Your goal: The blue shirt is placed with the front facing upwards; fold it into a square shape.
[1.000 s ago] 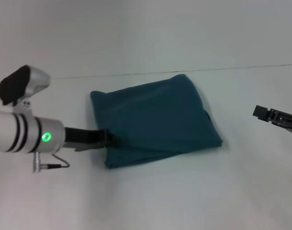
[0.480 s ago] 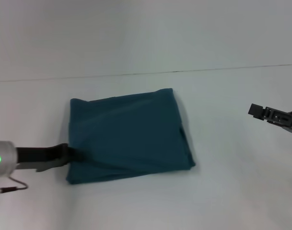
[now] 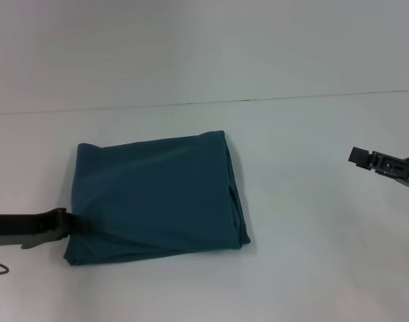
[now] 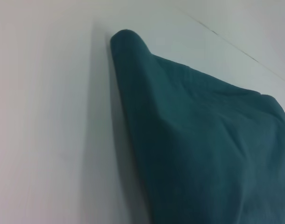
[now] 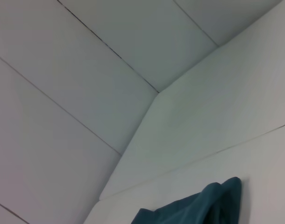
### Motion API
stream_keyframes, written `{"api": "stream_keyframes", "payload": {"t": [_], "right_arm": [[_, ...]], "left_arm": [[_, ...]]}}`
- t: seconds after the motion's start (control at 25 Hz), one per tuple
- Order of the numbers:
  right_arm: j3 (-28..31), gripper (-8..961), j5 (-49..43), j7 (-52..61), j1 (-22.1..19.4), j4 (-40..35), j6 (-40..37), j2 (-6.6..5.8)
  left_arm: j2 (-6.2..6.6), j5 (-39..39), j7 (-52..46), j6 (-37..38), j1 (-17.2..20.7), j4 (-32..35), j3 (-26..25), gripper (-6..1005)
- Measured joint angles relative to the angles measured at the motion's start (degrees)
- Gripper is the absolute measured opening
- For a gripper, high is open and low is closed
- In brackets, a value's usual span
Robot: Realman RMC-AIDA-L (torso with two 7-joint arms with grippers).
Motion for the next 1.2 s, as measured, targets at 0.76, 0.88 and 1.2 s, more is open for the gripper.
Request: {"api": "stream_keyframes", "payload": {"t": [0.76, 0.88, 1.2], "right_arm": [[-0.1, 595, 0.0, -0.3, -0.2, 0.0, 0.0, -0.03], [-0.1, 595, 0.0, -0.3, -0.1, 0.0, -0.2, -0.01], [-0.5, 594, -0.7, -0.3, 0.2, 0.0, -1.0, 0.09]], "left_arm": [[-0.43, -7.5, -0.1, 7.6, 2.0, 4.7, -11.9, 514], [-0.38, -10.0, 0.1, 8.0, 2.1, 1.9, -11.9, 639], [-0.88, -16.9, 11.3, 9.0, 2.4, -4.8, -12.0, 952]]}}
